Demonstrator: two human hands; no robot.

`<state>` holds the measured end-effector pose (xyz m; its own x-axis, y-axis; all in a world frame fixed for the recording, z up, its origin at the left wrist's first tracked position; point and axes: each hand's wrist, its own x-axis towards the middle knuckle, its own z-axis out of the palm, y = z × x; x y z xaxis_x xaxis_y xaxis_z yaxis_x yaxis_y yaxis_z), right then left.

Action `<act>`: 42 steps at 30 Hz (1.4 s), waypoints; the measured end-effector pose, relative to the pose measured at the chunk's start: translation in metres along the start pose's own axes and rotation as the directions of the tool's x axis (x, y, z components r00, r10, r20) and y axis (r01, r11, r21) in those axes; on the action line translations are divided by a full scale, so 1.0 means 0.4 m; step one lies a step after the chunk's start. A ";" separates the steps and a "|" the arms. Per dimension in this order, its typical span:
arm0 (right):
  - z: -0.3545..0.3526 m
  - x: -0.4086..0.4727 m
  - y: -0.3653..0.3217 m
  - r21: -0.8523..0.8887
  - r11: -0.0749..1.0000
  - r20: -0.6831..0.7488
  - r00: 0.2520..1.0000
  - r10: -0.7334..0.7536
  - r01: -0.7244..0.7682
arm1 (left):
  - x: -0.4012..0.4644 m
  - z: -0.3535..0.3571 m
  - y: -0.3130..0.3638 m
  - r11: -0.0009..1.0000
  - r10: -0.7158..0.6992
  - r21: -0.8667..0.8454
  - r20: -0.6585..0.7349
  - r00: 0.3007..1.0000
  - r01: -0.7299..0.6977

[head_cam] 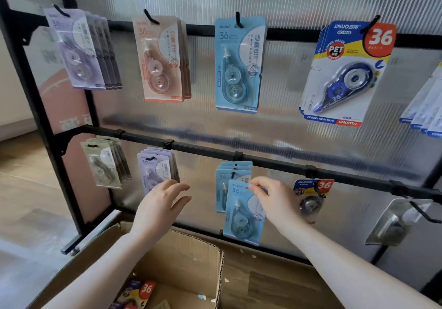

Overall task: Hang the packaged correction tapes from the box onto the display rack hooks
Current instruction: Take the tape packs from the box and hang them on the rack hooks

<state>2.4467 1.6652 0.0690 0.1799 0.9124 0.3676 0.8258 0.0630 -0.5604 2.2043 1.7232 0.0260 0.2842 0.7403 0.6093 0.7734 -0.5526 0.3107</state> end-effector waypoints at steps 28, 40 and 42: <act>0.104 0.119 -0.027 -0.125 0.992 0.037 0.999 0.039 -0.034 | -0.204 0.117 -0.044 0.959 -0.253 -0.122 0.056 0.966 0.258; 0.100 0.101 -0.047 -0.291 0.954 -0.016 0.997 -0.075 0.067 | -0.223 0.110 -0.085 0.944 -0.309 -0.076 0.131 0.942 0.320; 0.094 0.086 -0.049 -0.337 0.933 -0.014 0.990 -0.139 0.126 | -0.231 0.107 -0.088 0.942 -0.317 -0.072 0.133 0.939 0.328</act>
<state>2.4165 1.7105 0.0645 0.0709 0.8889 0.4526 0.9734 0.0374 -0.2260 2.1751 1.6907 -0.0725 0.0973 0.9210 0.3771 0.7808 -0.3056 0.5449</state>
